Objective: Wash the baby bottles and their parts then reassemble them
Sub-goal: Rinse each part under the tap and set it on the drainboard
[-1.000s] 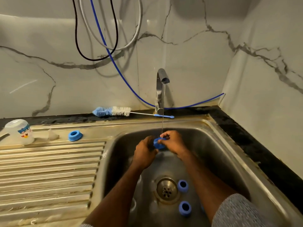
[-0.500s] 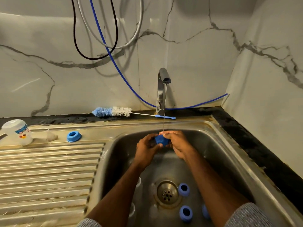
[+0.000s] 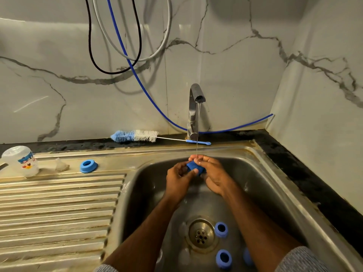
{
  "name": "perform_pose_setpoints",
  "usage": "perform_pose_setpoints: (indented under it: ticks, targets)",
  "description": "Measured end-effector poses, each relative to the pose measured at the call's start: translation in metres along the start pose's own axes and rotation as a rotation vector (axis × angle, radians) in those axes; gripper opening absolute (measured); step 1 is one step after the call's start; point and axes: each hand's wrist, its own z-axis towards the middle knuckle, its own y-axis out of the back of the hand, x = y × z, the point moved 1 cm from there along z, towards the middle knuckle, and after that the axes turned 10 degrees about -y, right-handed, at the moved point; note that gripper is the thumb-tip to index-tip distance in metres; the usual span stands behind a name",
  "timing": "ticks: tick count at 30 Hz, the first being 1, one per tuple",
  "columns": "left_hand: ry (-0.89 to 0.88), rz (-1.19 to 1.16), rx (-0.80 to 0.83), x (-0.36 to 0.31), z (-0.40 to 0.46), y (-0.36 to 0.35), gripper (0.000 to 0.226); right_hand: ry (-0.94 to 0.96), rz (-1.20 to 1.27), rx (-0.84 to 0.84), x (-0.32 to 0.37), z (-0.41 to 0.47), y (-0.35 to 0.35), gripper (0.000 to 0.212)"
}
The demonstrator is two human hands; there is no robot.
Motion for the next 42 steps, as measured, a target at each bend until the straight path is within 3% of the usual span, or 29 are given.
perform_pose_setpoints:
  ticks: [4, 8, 14, 17, 20, 23, 27, 32, 38, 42]
  targets:
    - [-0.17, 0.234, -0.046, -0.003, -0.003, -0.004, 0.043, 0.03, -0.124, -0.077, -0.009, 0.001, -0.012, 0.013]
    - [-0.217, 0.275, -0.054, -0.001, -0.002, -0.002, 0.043, 0.059, -0.119, -0.172, -0.009, 0.004, -0.023, 0.014]
    - [0.176, -0.321, 0.132, -0.001, 0.001, 0.002, 0.024, 0.01, 0.054, 0.141, 0.005, -0.008, 0.006, 0.028]
    - [0.383, -0.639, 0.121, -0.008, 0.002, -0.002, 0.04, -0.002, 0.158, 0.307, 0.01, -0.013, 0.014, 0.03]
    - [0.488, -0.766, 0.068, -0.012, 0.004, 0.001, 0.051, 0.019, 0.115, 0.37, 0.012, -0.014, 0.01, 0.039]
    - [0.447, -0.675, 0.042, -0.012, 0.003, 0.0, 0.05, 0.044, 0.032, 0.234, 0.008, -0.013, 0.001, 0.028]
    - [0.262, -0.466, 0.047, -0.007, -0.001, -0.004, 0.034, 0.021, 0.074, 0.015, 0.004, -0.007, -0.003, 0.024]
    - [0.08, -0.22, 0.058, -0.007, -0.002, -0.001, 0.046, -0.03, 0.158, -0.127, 0.003, -0.003, 0.0, 0.017]
    - [0.177, -0.189, 0.066, -0.004, -0.002, -0.006, 0.03, 0.026, -0.141, -0.141, 0.0, -0.004, 0.001, 0.023]
    - [0.204, -0.227, 0.079, -0.004, -0.002, -0.012, 0.024, 0.068, -0.2, -0.065, 0.003, -0.006, 0.004, 0.011]
